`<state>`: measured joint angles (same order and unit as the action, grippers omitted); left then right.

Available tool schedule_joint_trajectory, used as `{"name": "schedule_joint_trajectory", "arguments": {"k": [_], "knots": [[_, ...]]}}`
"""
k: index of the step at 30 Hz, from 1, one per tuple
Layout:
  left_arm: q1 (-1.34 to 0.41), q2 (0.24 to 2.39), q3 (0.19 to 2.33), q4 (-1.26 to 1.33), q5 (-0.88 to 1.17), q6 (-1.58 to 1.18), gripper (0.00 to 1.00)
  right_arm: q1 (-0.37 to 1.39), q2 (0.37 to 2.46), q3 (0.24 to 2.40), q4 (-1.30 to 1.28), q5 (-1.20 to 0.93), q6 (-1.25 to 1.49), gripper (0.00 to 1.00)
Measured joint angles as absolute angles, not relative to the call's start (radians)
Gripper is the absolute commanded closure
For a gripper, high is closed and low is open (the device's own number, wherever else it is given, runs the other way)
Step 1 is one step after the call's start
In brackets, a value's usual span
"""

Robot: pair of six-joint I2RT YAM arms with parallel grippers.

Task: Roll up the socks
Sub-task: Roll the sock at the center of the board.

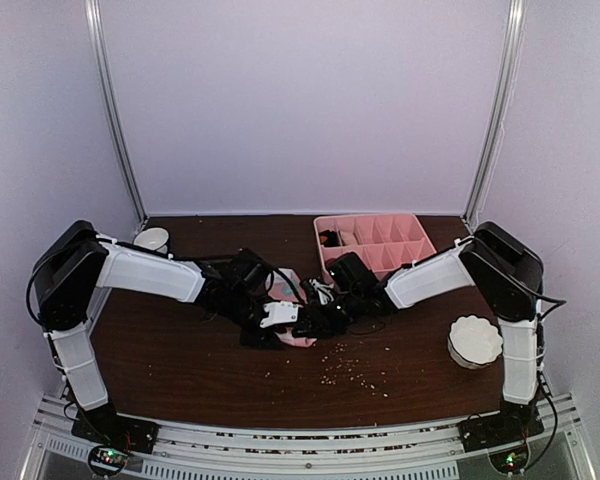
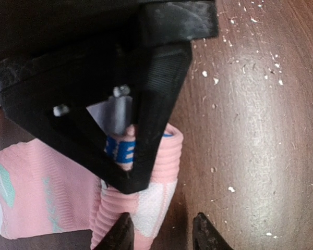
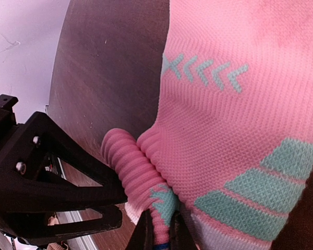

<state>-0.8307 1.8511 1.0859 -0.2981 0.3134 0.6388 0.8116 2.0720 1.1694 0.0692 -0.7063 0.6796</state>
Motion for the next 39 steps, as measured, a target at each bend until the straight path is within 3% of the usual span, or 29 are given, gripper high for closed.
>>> {"name": "schedule_joint_trajectory", "arguments": {"k": [3,8,12,16,24,36,37,38,39], "knots": [[-0.833,1.851,1.086,-0.286,0.298,0.639,0.63,0.814,2.071,1.159,0.091,-0.706,0.691,1.0],[-0.832,1.854,1.087,-0.282,0.289,0.646,0.86,0.816,2.07,1.138,0.138,-0.711,0.728,1.0],[-0.832,1.884,1.126,-0.317,0.294,0.66,0.91,0.82,2.068,1.126,0.17,-0.714,0.757,0.9],[-0.825,1.931,1.2,-0.406,0.327,0.665,0.92,0.819,2.06,1.105,0.192,-0.708,0.764,0.79],[-0.801,2.057,1.349,-0.509,0.511,0.661,0.91,0.801,1.96,0.978,0.199,-0.661,0.718,0.66],[-0.762,2.136,1.437,-0.625,0.684,0.663,0.89,0.798,1.745,0.771,0.138,-0.525,0.533,0.64],[-0.761,2.145,1.451,-0.645,0.69,0.664,0.89,0.805,1.72,0.755,0.124,-0.489,0.502,0.6],[-0.76,2.152,1.462,-0.66,0.697,0.665,0.89,0.812,1.684,0.731,0.115,-0.442,0.469,0.43],[-0.759,2.164,1.481,-0.684,0.705,0.666,0.89,0.822,1.644,0.708,0.108,-0.399,0.439,0.05]]}}
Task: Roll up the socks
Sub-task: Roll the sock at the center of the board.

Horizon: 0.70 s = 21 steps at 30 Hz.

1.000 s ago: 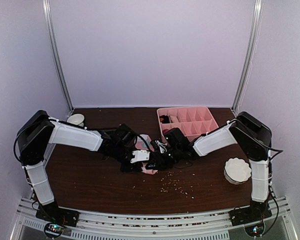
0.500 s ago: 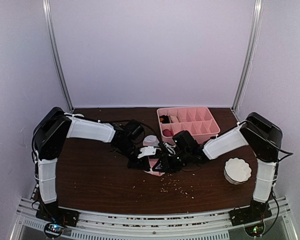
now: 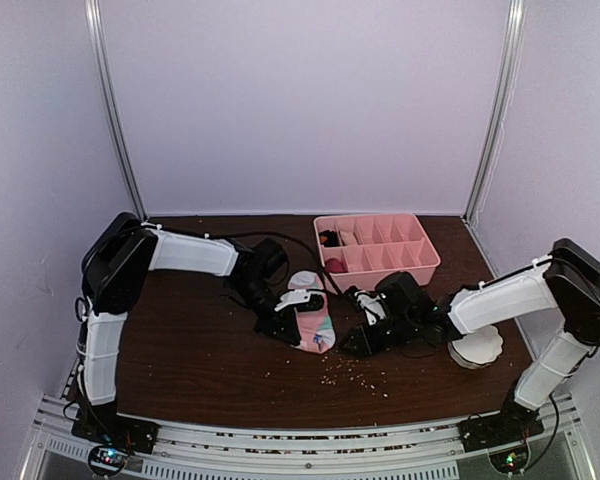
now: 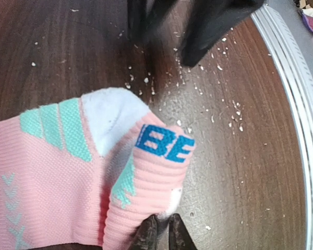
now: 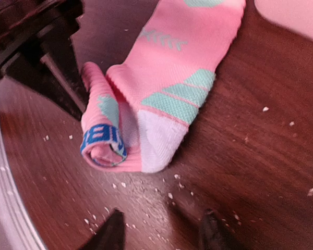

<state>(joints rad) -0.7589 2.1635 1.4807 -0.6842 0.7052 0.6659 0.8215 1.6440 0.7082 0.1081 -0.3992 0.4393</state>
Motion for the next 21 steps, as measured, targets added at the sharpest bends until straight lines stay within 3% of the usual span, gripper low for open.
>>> {"name": "schedule_joint_trajectory", "arguments": {"k": [1,6,11,15,21], "knots": [[-0.758,2.173,1.495,-0.702,0.713,0.666,0.88,0.838,1.601,0.685,0.103,-0.346,0.404,0.0],[-0.756,2.226,1.571,-0.788,0.756,0.664,0.88,0.976,1.437,0.645,0.089,-0.04,0.188,0.0],[-0.736,2.275,1.634,-0.87,0.805,0.654,0.88,0.98,1.429,0.655,0.076,0.207,0.166,0.01],[-0.727,2.3,1.665,-0.92,0.827,0.651,0.88,0.926,1.434,0.617,0.139,0.159,0.158,0.0],[-0.722,2.329,1.683,-0.968,0.822,0.644,0.88,0.931,1.523,0.614,0.307,-0.09,0.097,0.12]]}}
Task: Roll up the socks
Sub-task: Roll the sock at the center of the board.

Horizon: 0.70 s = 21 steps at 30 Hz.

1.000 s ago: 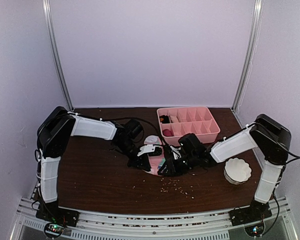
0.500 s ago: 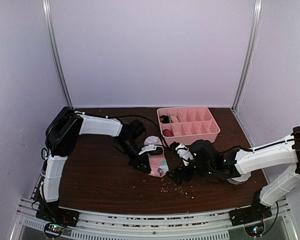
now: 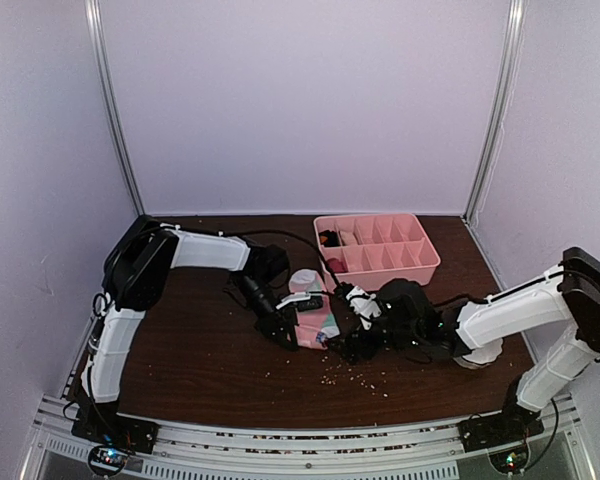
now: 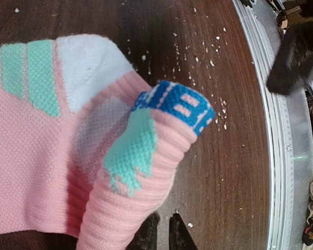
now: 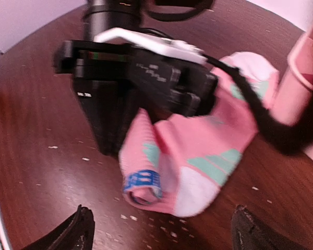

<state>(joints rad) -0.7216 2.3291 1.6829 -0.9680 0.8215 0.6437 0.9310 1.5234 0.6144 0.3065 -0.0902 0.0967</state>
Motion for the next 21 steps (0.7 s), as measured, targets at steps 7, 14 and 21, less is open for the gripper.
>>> {"name": "schedule_joint_trajectory", "arguments": {"k": [7,14,21], "knots": [[-0.721,2.336,1.702,-0.989,0.817,0.636,0.87,0.936,1.716,0.692,0.425,-0.305,0.051,0.3],[-0.719,2.339,1.707,-0.996,0.815,0.636,0.87,0.922,1.834,0.762,0.443,-0.308,0.061,0.56],[-0.71,2.339,1.706,-0.997,0.816,0.637,0.87,0.907,1.861,0.787,0.466,-0.348,0.123,0.75]]}}
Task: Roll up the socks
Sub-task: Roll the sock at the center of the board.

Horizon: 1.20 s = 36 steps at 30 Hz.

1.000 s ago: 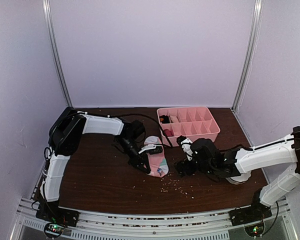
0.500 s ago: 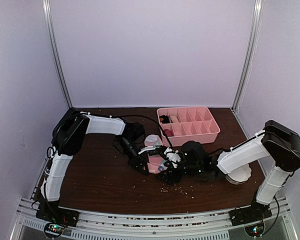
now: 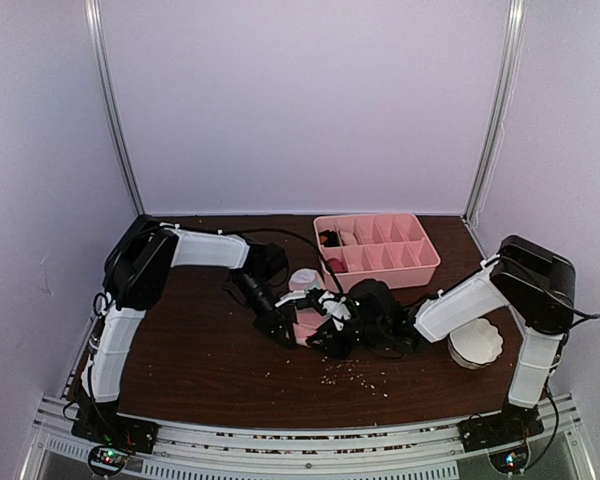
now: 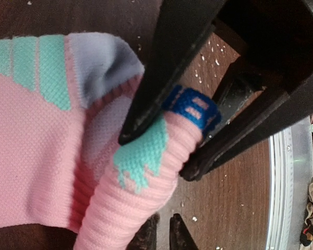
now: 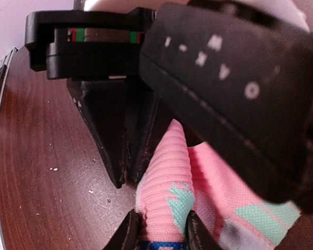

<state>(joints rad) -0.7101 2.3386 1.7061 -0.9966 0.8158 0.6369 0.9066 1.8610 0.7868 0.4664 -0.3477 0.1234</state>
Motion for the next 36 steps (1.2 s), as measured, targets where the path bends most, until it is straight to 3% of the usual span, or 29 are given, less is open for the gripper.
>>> {"name": "schedule_joint_trajectory", "arguments": {"k": [5,9,10,11,12,13,19,22,26,28,31,36], "knots": [[-0.696,2.317,1.674,-0.976,0.809,0.636,0.86,0.893,1.89,0.802,0.477,-0.411,0.2,1.0],[-0.679,2.215,1.562,-0.897,0.735,0.62,0.78,0.879,1.898,0.81,0.474,-0.446,0.272,1.0],[-0.674,2.181,1.53,-0.878,0.711,0.616,0.7,0.877,1.9,0.812,0.469,-0.455,0.291,1.0],[-0.669,2.138,1.491,-0.848,0.684,0.611,0.28,0.874,1.903,0.816,0.463,-0.465,0.303,1.0],[-0.665,2.075,1.443,-0.818,0.649,0.605,0.05,0.87,1.906,0.825,0.447,-0.475,0.315,1.0],[-0.661,2.018,1.414,-0.807,0.625,0.6,0.02,0.867,1.909,0.838,0.426,-0.483,0.321,1.0],[-0.655,1.716,1.311,-0.641,0.414,0.575,0.02,0.847,1.919,0.869,0.369,-0.526,0.36,1.0],[-0.632,1.787,1.375,-0.632,0.343,0.577,0.02,0.832,1.927,0.88,0.355,-0.561,0.384,1.0],[-0.611,1.785,1.232,-0.524,0.212,0.579,0.02,0.818,1.946,0.923,0.295,-0.603,0.421,1.0],[-0.625,1.764,1.189,-0.522,0.179,0.578,0.11,0.811,1.972,0.968,0.252,-0.638,0.443,1.0],[-0.632,1.831,1.296,-0.6,0.214,0.605,0.02,0.802,2.017,1.026,0.21,-0.703,0.472,1.0],[-0.635,1.897,1.341,-0.574,0.28,0.631,0.05,0.789,2.043,1.045,0.202,-0.78,0.527,1.0]]}}
